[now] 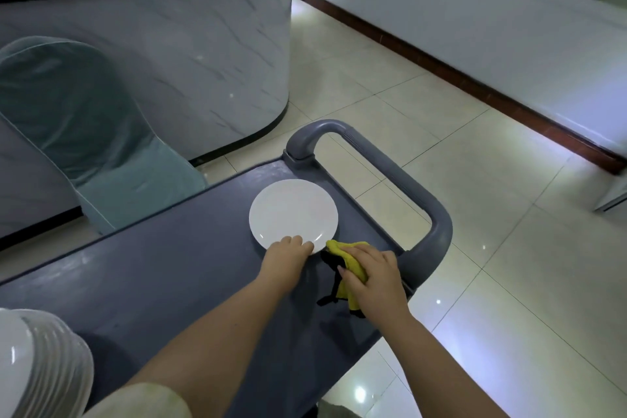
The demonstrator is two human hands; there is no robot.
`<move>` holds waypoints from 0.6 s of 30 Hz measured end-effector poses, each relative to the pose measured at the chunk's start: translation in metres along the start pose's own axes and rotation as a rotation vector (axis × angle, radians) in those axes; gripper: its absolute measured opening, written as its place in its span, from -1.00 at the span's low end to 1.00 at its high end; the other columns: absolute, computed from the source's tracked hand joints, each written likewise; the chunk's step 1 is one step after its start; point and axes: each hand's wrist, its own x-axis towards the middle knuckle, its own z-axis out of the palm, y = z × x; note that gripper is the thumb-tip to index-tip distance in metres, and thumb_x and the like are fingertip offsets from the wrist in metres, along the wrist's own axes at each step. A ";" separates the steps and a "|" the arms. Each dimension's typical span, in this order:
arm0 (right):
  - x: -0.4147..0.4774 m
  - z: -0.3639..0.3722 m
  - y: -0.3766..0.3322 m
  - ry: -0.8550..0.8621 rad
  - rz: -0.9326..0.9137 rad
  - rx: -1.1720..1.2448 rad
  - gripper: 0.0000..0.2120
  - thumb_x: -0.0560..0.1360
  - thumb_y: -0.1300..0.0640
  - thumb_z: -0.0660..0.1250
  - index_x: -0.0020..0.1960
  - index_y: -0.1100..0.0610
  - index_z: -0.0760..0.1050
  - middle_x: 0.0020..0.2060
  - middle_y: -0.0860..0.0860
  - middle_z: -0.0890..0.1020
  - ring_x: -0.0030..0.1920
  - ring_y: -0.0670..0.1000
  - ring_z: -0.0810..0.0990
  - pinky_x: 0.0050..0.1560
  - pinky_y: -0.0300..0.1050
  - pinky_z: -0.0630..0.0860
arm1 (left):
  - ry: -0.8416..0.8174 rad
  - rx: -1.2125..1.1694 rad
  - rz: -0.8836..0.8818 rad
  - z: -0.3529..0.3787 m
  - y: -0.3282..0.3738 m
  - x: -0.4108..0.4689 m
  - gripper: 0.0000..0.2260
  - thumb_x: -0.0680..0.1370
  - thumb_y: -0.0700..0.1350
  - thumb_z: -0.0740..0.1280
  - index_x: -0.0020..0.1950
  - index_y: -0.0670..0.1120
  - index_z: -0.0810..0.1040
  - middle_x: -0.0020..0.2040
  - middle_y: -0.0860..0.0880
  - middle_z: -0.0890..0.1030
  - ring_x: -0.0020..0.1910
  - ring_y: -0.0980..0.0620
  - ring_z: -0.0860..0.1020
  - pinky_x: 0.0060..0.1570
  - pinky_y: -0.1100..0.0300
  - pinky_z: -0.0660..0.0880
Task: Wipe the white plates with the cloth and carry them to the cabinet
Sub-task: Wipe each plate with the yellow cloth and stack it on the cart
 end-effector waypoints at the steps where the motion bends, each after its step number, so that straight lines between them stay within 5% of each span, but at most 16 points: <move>1: -0.001 0.001 -0.001 -0.007 -0.002 0.002 -0.65 0.52 -0.01 0.35 0.26 -0.30 0.46 0.10 -0.43 0.44 0.04 -0.08 0.30 0.08 -0.28 0.27 | -0.003 -0.003 0.001 0.001 0.001 -0.001 -0.70 0.49 -0.26 0.25 0.20 -0.07 0.38 0.10 -0.07 0.45 0.07 -0.11 0.44 -0.19 0.12 0.26; 7: 0.014 0.008 -0.028 -0.017 -0.065 0.048 -0.69 0.53 -0.02 0.34 0.25 -0.25 0.49 0.12 -0.36 0.47 0.04 -0.12 0.27 0.05 -0.31 0.25 | 0.197 -0.048 -0.105 -0.029 -0.025 -0.029 -0.76 0.57 -0.04 0.26 0.23 -0.01 0.46 0.11 -0.03 0.50 0.13 -0.11 0.44 0.02 0.06 0.29; 10: 0.029 0.020 -0.063 -0.059 -0.178 0.090 -0.69 0.53 -0.01 0.35 0.25 -0.21 0.50 0.14 -0.33 0.50 0.04 -0.08 0.29 0.07 -0.30 0.28 | 0.452 -0.078 -0.211 -0.064 -0.054 -0.068 -0.84 0.45 -0.11 0.45 0.01 -0.07 0.62 -0.10 -0.05 0.62 -0.05 -0.15 0.54 -0.05 0.02 0.37; 18: 0.027 0.089 -0.185 -0.254 -0.689 0.102 -0.65 0.48 0.01 0.40 0.26 -0.02 0.56 0.20 -0.11 0.57 0.01 0.10 0.40 0.08 -0.11 0.31 | 0.638 -0.198 -0.847 -0.112 -0.127 -0.222 -0.81 0.50 -0.05 0.40 0.08 -0.05 0.63 0.01 -0.10 0.62 0.05 -0.19 0.52 -0.02 0.00 0.39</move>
